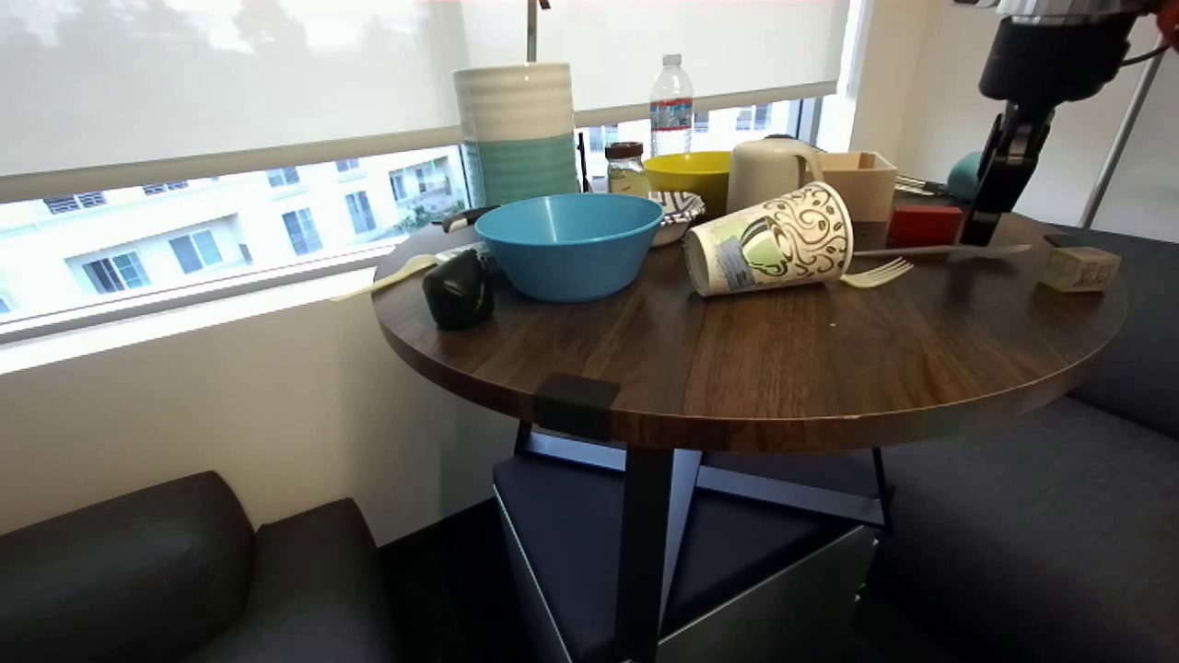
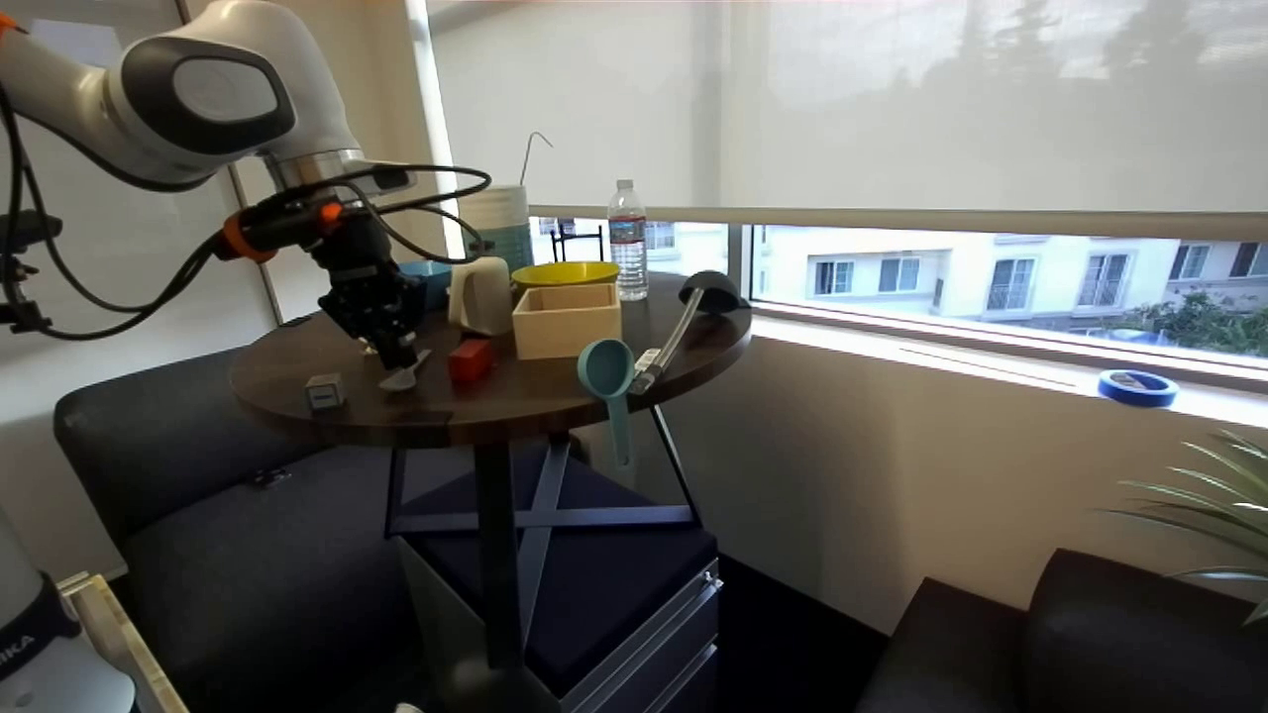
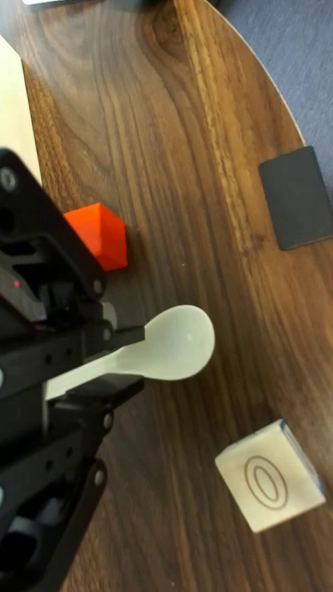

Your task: Remove the spoon and folk from the cup and put them on the table

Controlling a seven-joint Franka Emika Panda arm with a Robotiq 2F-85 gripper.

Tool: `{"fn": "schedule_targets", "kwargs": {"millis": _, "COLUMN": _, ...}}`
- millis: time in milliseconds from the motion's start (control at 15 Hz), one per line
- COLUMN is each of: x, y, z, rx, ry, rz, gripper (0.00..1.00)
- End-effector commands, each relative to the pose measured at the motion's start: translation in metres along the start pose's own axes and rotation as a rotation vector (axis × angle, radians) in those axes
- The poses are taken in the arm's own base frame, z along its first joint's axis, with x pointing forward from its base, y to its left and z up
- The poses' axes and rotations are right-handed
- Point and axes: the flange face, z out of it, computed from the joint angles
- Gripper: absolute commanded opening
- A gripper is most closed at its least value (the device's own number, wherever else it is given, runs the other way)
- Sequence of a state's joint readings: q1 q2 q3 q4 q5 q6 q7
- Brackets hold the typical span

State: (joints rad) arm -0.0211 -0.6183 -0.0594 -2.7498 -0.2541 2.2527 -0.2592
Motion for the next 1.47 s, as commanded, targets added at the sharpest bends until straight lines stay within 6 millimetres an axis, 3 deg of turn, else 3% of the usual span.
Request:
{"fn": "schedule_targets", "kwargs": {"millis": 0, "x": 0.005, "y": -0.009, "z": 0.003, "rx": 0.019, "ry": -0.005, "rz": 0.036, "gripper": 0.55}}
{"fn": "schedule_targets", "kwargs": {"millis": 267, "x": 0.002, "y": -0.007, "z": -0.019, "rx": 0.013, "ry": 0.058, "rz": 0.057, "gripper": 0.81}}
{"fn": "schedule_targets", "kwargs": {"millis": 467, "x": -0.006, "y": -0.009, "z": -0.031, "rx": 0.111, "ry": 0.088, "rz": 0.133, "gripper": 1.00}}
{"fn": "schedule_targets", "kwargs": {"millis": 933, "x": -0.017, "y": -0.007, "z": -0.023, "rx": 0.430, "ry": 0.041, "rz": 0.356, "gripper": 1.00}}
{"fn": "schedule_targets", "kwargs": {"millis": 1400, "x": -0.014, "y": -0.001, "z": -0.006, "rx": 0.731, "ry": 0.063, "rz": 0.576, "gripper": 1.00}}
